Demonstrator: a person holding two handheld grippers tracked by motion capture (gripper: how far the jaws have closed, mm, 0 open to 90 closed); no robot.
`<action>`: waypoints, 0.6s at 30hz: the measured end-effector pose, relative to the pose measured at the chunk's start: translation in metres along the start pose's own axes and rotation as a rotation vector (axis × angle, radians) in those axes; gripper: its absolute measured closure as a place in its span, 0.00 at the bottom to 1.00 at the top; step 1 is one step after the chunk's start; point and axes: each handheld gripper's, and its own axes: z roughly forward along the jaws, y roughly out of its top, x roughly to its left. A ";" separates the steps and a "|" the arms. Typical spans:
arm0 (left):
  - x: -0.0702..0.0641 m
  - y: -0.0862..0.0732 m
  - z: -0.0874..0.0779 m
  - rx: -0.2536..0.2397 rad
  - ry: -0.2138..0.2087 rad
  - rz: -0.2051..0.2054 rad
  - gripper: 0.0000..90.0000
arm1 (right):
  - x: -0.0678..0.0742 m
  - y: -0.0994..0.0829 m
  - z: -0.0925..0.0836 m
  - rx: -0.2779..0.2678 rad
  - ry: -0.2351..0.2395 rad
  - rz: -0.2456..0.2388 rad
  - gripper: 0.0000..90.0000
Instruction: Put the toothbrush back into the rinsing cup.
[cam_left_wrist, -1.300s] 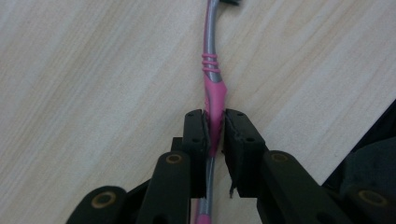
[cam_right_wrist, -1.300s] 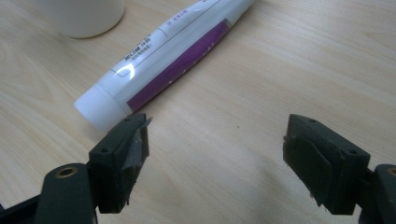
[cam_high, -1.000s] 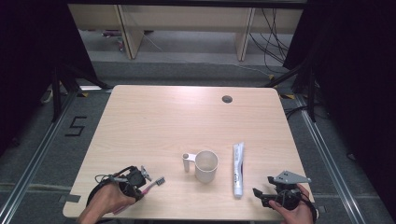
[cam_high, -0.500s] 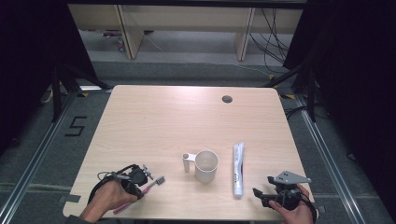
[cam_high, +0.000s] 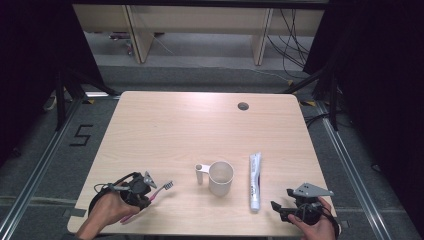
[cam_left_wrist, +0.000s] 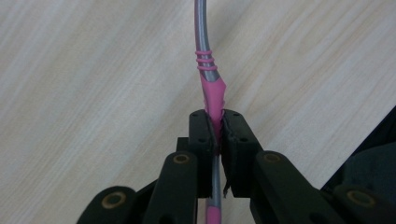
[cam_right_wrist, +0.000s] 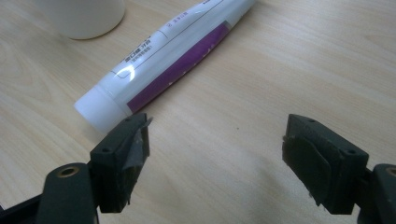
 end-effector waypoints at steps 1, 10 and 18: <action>0.000 0.000 -0.002 -0.009 -0.003 -0.014 0.92 | 0.000 0.000 0.000 -0.002 -0.002 -0.004 0.26; 0.005 0.000 -0.026 -0.167 -0.014 -0.064 0.92 | 0.000 0.000 0.000 -0.002 0.001 0.002 0.26; 0.009 0.004 -0.041 -0.360 0.012 -0.080 0.92 | -0.001 0.000 0.000 -0.001 0.002 0.002 0.26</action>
